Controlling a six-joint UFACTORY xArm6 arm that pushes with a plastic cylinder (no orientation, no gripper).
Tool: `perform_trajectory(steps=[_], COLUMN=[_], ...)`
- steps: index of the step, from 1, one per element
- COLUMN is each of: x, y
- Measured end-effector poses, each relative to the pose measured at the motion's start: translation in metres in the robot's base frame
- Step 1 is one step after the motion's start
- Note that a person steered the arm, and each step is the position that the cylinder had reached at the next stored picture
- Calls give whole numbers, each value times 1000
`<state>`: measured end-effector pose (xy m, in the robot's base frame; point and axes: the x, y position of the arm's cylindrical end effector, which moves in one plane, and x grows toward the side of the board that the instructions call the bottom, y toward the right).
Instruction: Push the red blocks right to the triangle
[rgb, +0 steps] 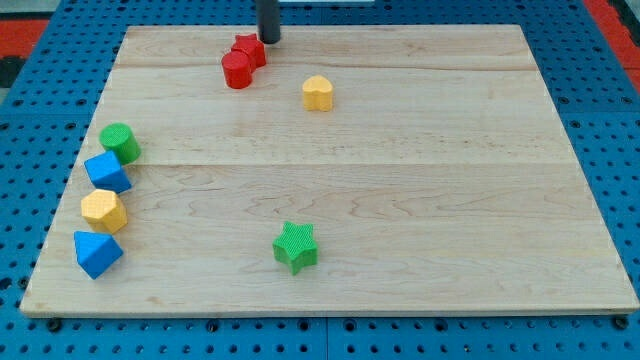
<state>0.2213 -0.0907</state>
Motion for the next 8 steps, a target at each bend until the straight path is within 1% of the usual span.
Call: perform_trajectory(steps=[3, 4, 5, 6, 7, 8], x=[119, 94, 56, 67, 116, 148], y=[-22, -8, -32, -61, -62, -66])
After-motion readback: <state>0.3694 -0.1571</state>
